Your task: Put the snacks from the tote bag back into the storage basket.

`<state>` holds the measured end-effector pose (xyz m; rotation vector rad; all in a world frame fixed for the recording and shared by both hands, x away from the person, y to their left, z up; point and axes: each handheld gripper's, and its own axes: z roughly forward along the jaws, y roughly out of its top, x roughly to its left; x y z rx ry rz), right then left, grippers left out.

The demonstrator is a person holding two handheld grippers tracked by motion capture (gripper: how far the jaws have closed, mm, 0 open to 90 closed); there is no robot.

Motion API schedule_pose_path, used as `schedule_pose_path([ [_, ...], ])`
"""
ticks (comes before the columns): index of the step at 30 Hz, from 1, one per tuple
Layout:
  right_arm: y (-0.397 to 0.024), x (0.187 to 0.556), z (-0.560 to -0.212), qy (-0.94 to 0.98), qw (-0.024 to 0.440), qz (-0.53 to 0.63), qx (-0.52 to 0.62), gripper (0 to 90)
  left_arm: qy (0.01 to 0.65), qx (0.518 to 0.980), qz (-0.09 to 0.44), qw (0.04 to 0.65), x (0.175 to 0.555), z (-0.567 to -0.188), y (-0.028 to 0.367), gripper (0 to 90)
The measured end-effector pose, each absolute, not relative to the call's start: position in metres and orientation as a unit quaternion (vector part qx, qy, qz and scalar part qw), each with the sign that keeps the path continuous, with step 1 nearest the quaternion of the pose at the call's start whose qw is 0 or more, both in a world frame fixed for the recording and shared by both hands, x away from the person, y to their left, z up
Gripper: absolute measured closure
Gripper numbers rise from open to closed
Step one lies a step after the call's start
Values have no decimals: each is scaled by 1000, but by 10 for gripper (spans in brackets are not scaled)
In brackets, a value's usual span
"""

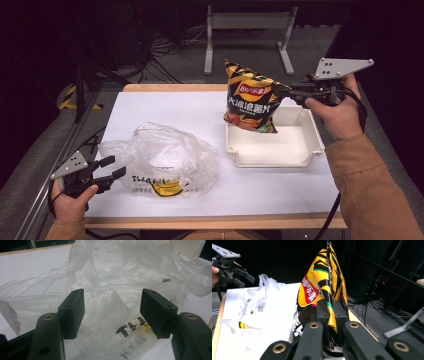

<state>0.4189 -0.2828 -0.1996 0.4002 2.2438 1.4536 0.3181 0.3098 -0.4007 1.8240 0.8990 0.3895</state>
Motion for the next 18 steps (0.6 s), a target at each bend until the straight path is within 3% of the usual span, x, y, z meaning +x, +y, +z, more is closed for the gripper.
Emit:
schedule_pose_path([
  [18, -297, 450, -232, 822, 210, 506, 157, 877, 376, 758, 156, 510, 314, -401, 308, 346],
])
